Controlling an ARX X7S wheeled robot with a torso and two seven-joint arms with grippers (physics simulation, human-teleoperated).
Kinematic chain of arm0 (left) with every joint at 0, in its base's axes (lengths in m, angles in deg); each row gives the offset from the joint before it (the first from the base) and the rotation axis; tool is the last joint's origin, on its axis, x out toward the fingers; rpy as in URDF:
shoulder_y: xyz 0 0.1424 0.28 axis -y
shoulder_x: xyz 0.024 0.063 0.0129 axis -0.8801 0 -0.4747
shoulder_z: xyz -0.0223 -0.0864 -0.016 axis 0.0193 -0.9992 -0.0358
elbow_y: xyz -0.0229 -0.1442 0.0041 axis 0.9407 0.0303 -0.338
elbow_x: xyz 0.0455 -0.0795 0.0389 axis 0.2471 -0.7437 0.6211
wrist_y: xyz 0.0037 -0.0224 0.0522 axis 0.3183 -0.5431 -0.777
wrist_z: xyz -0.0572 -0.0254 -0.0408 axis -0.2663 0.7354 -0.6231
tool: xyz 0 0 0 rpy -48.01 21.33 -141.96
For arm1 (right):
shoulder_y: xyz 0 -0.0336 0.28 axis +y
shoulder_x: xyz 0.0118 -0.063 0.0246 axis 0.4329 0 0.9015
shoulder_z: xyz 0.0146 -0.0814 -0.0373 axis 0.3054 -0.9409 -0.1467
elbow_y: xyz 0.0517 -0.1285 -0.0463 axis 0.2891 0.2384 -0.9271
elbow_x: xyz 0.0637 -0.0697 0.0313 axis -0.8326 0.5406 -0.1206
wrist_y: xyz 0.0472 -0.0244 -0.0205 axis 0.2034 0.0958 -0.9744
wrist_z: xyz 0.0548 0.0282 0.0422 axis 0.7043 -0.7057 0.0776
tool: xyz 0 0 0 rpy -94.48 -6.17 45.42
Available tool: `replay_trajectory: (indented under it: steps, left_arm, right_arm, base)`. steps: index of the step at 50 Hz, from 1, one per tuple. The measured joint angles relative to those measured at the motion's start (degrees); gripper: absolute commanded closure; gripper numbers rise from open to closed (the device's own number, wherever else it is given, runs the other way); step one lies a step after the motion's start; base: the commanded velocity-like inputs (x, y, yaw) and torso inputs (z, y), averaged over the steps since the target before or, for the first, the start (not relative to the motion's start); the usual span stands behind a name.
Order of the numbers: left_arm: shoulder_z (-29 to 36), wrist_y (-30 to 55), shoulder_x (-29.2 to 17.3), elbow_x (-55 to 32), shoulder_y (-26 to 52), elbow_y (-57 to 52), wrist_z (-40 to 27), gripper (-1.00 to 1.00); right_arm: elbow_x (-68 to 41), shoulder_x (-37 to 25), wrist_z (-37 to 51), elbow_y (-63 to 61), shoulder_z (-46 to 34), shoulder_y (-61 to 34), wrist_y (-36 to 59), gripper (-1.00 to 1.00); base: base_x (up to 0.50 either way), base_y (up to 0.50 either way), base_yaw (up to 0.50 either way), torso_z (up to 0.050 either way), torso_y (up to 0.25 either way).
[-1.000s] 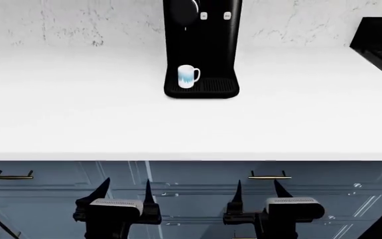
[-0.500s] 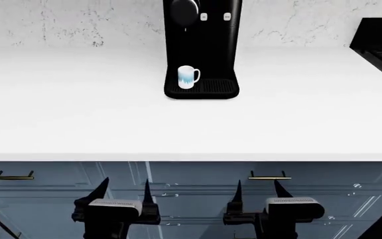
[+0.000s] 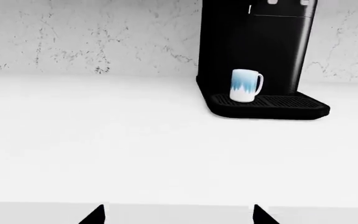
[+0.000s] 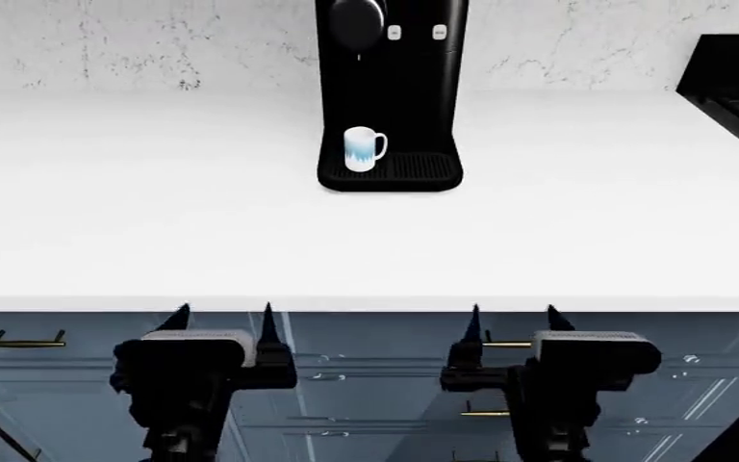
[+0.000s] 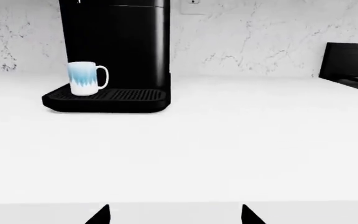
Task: Press the button on the coffee machine to serve coffee.
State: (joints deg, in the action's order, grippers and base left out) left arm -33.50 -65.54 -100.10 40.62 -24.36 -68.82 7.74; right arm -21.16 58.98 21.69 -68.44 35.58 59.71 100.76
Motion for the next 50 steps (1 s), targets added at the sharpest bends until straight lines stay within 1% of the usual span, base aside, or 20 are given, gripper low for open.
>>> replay_trajectory:
  steps: [4, 8, 12, 17, 23, 29, 50]
  left_arm:
    - [-1.5, 9.4, -1.2, -3.5, 4.0, -6.0, -1.4, -1.00]
    - [-2.6, 17.7, -2.7, -6.5, 8.9, -9.6, -2.1, -1.00]
    - [-3.6, 23.2, -4.1, -8.7, 13.4, -10.9, -1.9, -1.00]
    - [-4.4, 27.7, -5.4, -10.7, 18.1, -10.9, -1.1, -1.00]
    - [-5.0, 31.0, -6.4, -12.4, 21.6, -10.5, -0.3, -1.00]
    - [-4.6, 31.5, -7.5, -12.2, 23.0, -9.8, 0.1, -1.00]
    - [-4.8, 29.8, -8.7, -10.7, 22.3, -7.3, -0.7, -1.00]
  right_arm:
    - [-2.3, -1.3, 1.1, -7.6, 1.5, -4.1, 10.6, -1.00]
    - [-5.0, -2.8, 1.3, -13.6, 4.3, -8.7, 19.7, -1.00]
    - [-7.4, -4.5, 1.0, -18.1, 7.9, -12.6, 26.8, -1.00]
    - [-9.5, -6.1, 0.3, -20.6, 11.0, -15.5, 31.9, -1.00]
    - [-10.9, -7.4, -0.6, -21.4, 13.2, -17.4, 34.6, -1.00]
    - [-11.5, -8.0, -1.0, -21.8, 14.9, -17.1, 35.3, -1.00]
    - [-12.9, -8.6, -2.1, -22.6, 17.6, -14.8, 34.3, -1.00]
  base:
    - [0.00, 0.00, 0.00, 0.000, 0.000]
    - [0.00, 0.00, 0.00, 0.000, 0.000]
    - [0.00, 0.00, 0.00, 0.000, 0.000]
    - [0.00, 0.00, 0.00, 0.000, 0.000]
    - [0.00, 0.00, 0.00, 0.000, 0.000]
    - [0.11, 0.00, 0.00, 0.000, 0.000]
    - [0.42, 0.00, 0.00, 0.000, 0.000]
